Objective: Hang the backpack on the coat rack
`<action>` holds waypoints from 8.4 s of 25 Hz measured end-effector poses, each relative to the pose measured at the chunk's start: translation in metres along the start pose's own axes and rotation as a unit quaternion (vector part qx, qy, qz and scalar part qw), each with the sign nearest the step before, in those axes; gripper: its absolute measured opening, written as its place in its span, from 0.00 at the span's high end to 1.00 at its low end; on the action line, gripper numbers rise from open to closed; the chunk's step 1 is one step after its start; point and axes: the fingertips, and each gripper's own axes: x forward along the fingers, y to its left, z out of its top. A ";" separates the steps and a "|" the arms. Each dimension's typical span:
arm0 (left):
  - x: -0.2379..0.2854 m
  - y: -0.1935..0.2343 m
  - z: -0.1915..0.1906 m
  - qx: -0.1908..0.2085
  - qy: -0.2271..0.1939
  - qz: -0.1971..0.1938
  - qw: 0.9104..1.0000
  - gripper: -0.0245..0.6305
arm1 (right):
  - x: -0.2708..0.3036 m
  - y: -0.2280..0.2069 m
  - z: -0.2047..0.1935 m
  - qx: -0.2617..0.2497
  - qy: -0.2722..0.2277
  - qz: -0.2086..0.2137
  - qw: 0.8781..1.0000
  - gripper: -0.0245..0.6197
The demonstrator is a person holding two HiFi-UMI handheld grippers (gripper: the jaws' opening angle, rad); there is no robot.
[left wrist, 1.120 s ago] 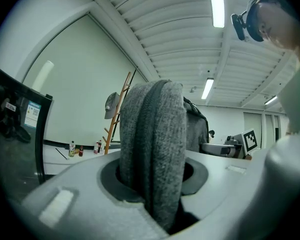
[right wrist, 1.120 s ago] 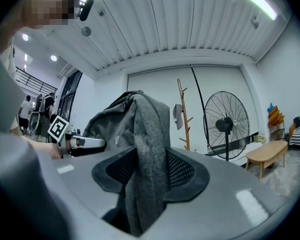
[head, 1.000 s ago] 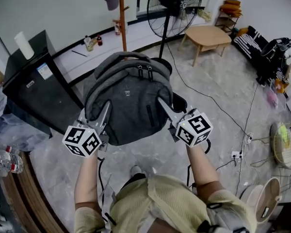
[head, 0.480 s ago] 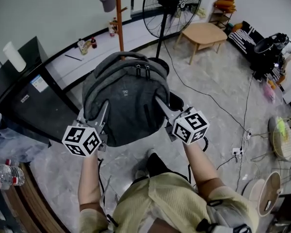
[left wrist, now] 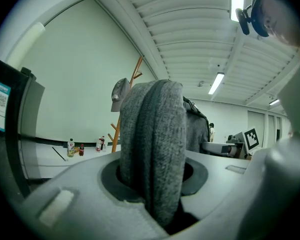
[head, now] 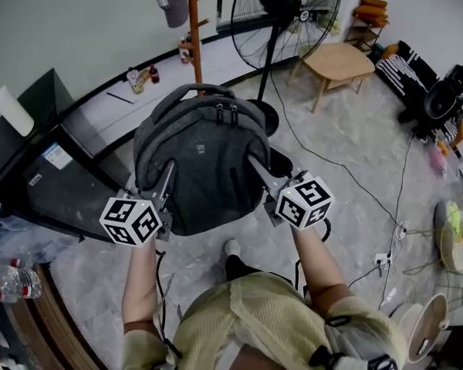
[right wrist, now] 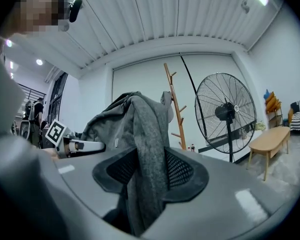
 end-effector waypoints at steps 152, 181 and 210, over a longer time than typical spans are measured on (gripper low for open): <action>0.413 0.411 -0.101 -0.010 0.162 -0.095 0.982 0.48 | 0.394 -0.240 -0.141 0.076 0.192 -0.185 0.961 0.72; 0.289 0.290 -0.016 -0.148 0.044 -0.030 0.988 0.77 | 0.313 -0.207 -0.090 0.084 0.127 -0.106 0.983 0.80; 0.220 0.242 -0.015 -0.112 0.054 0.076 0.989 0.98 | 0.277 -0.182 -0.073 0.107 0.094 -0.051 0.988 0.96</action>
